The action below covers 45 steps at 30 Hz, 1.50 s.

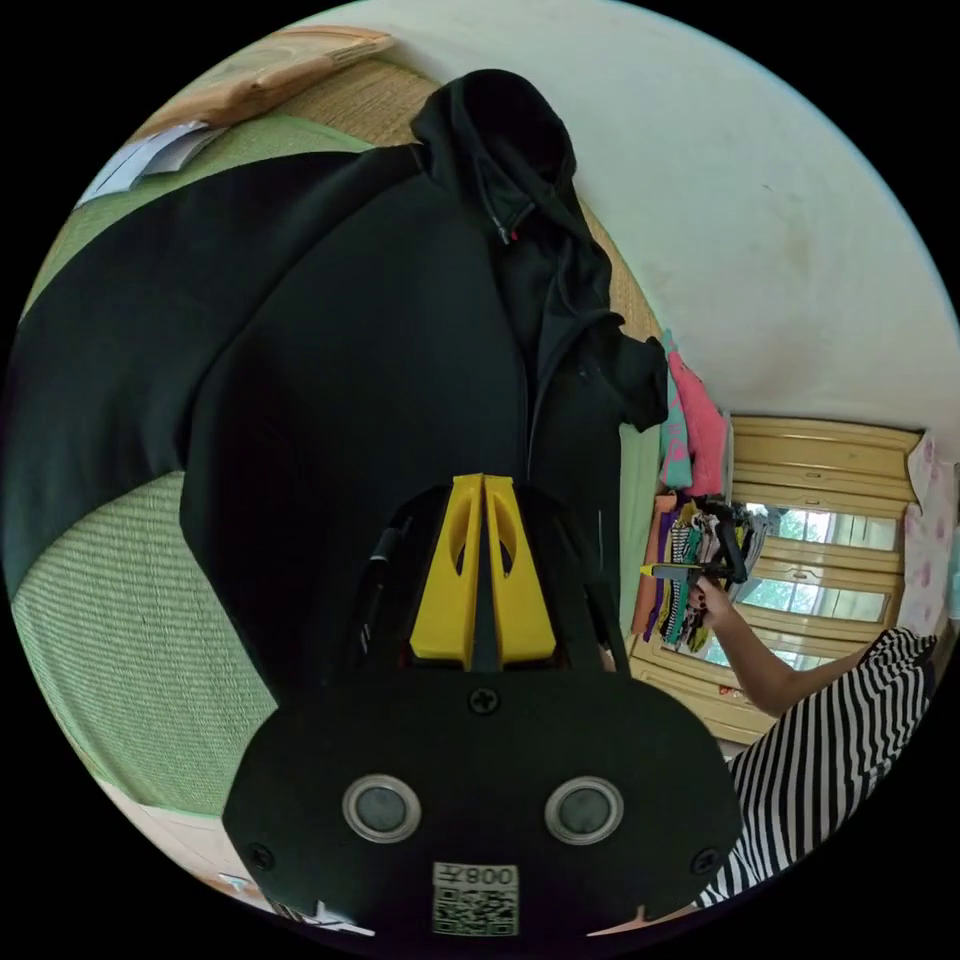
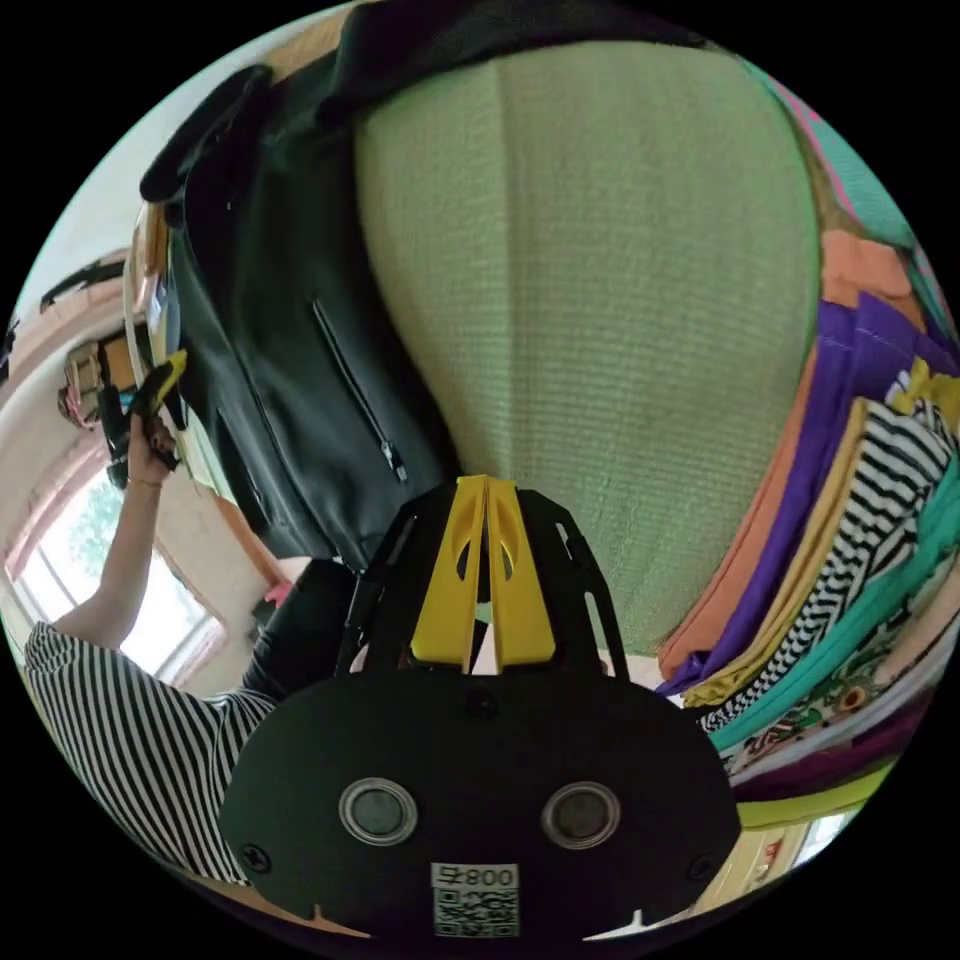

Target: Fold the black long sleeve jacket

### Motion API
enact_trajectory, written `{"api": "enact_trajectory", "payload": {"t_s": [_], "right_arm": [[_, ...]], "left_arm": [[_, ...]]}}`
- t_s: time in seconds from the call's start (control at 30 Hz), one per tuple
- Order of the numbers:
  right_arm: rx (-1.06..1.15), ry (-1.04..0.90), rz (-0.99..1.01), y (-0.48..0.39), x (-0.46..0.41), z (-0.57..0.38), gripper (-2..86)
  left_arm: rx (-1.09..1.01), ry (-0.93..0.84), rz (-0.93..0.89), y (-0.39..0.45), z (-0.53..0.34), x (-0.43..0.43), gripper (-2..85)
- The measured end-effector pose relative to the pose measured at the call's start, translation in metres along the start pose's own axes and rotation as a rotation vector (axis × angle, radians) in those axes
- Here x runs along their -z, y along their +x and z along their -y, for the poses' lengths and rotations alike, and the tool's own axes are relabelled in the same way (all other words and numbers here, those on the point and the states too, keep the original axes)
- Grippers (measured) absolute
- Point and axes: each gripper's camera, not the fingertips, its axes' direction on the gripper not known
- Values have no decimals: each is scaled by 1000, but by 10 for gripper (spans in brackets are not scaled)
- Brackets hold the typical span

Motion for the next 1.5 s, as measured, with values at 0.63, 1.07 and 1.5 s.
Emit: {"api": "enact_trajectory", "payload": {"t_s": [0.63, 1.07, 1.5], "right_arm": [[200, 462, -219, -164, 97, 224, -1], [237, 556, -153, -223, 106, 200, 5], [765, 327, 100, -432, 11, 168, 12]], "left_arm": [[35, 140, 239, -54, 136, -9, 1], [-105, 130, -72, -33, 88, -48, 32], [-164, -117, -251, 11, 73, -177, 8]]}}
